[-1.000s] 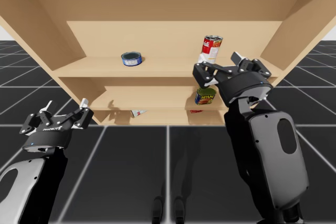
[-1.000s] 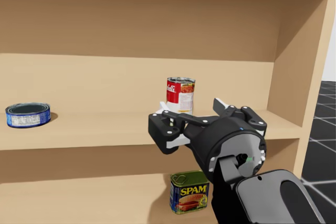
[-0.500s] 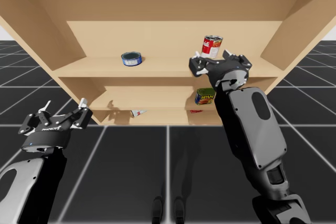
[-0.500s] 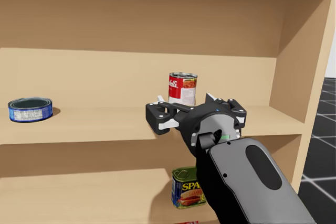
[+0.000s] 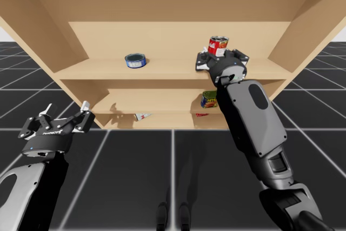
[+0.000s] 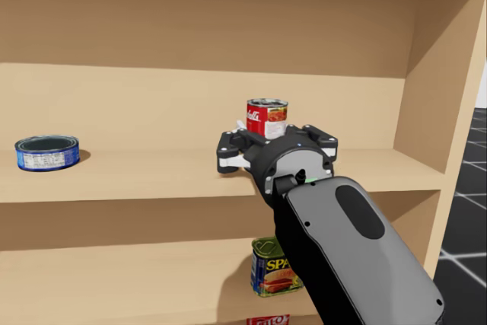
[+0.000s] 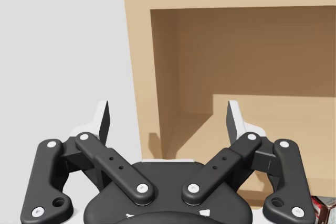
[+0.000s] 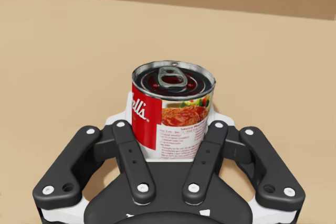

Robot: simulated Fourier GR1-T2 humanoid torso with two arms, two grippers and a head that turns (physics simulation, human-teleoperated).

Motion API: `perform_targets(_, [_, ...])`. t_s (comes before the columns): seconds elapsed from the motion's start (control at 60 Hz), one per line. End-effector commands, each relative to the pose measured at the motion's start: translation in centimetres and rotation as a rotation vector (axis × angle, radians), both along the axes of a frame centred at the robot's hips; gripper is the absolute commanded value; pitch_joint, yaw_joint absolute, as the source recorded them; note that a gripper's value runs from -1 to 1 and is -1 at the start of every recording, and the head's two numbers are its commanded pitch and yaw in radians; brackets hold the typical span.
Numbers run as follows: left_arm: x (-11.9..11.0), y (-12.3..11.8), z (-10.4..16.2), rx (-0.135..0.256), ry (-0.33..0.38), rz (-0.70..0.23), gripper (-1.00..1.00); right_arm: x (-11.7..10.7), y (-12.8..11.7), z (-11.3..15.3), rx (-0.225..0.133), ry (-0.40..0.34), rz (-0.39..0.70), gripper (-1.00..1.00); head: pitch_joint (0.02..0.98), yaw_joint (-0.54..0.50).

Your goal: Look through the shelves, find the red soup can, and take it.

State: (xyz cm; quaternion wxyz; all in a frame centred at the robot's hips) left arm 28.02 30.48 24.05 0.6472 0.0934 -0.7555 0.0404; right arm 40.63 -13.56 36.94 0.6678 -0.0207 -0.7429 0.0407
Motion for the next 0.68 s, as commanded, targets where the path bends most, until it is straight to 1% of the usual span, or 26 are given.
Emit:
perform_targets(0.017, [0.0, 0.0, 0.0, 0.001, 0.000, 0.000, -1.00, 0.6, -0.9, -1.3, -0.008, 0.022, -0.031, 1.00, 0.284, -0.20])
perform_targets(0.117, [0.0, 0.0, 0.0, 0.000, -0.001, 0.001, -1.00, -0.1, -1.3, -1.1, -0.006, 0.012, -0.031, 1.00, 0.285, -0.20])
perform_targets(0.2, [0.0, 0.0, 0.0, 0.001, -0.001, 0.001, -1.00, -1.2, -1.8, -0.5, -0.018, -0.015, -0.039, 1.00, 0.284, -0.19])
perform_targets(0.217, [0.0, 0.0, 0.0, 0.002, 0.000, 0.000, -1.00, -1.9, -2.0, -0.1, -0.020, -0.029, -0.040, 1.00, 0.282, -0.19])
perform_targets(0.25, [0.0, 0.0, 0.0, 0.002, 0.000, 0.000, -1.00, -2.3, -2.1, 0.1, -0.027, -0.042, -0.044, 1.00, 0.281, -0.19])
perform_targets(0.3, [0.0, -0.1, 0.0, 0.004, 0.001, -0.001, -1.00, -3.2, -2.4, 0.5, -0.022, -0.056, -0.041, 1.00, 0.279, -0.19])
perform_targets(0.35, [0.1, -0.1, 0.0, 0.004, 0.001, -0.001, -1.00, -4.4, -2.6, 0.8, -0.032, -0.074, -0.035, 1.00, 0.278, -0.19])
perform_targets(0.4, [0.1, -0.1, -0.1, 0.004, 0.001, -0.001, -1.00, -5.2, -2.7, 1.0, -0.029, -0.083, -0.021, 1.00, 0.280, -0.19])
perform_targets(0.417, [0.1, -0.1, -0.1, 0.004, 0.002, 0.000, -1.00, -6.0, -2.9, 1.1, -0.033, -0.094, -0.012, 1.00, 0.281, -0.19])
perform_targets(0.467, [0.1, -0.1, -0.1, 0.004, 0.002, 0.000, -1.00, -6.9, -3.2, 1.1, -0.037, -0.105, -0.005, 1.00, 0.284, -0.19])
perform_targets(0.533, [0.1, -0.2, -0.1, 0.004, 0.002, -0.001, -1.00, -8.7, -3.9, 1.1, -0.038, -0.118, 0.004, 1.00, 0.290, -0.19])
perform_targets(0.583, [0.1, -0.2, -0.1, 0.004, 0.002, -0.003, -1.00, -9.7, -4.3, 0.9, -0.046, -0.124, 0.007, 1.00, 0.291, -0.19])
perform_targets(0.65, [0.1, -0.3, -0.1, 0.003, 0.003, -0.006, -1.00, -11.3, -4.8, 0.7, -0.085, -0.134, 0.011, 1.00, 0.293, -0.19])
perform_targets(0.683, [0.1, -0.3, -0.1, 0.003, 0.003, -0.007, -1.00, -11.7, -5.0, 0.6, -0.093, -0.134, 0.018, 1.00, 0.293, -0.19])
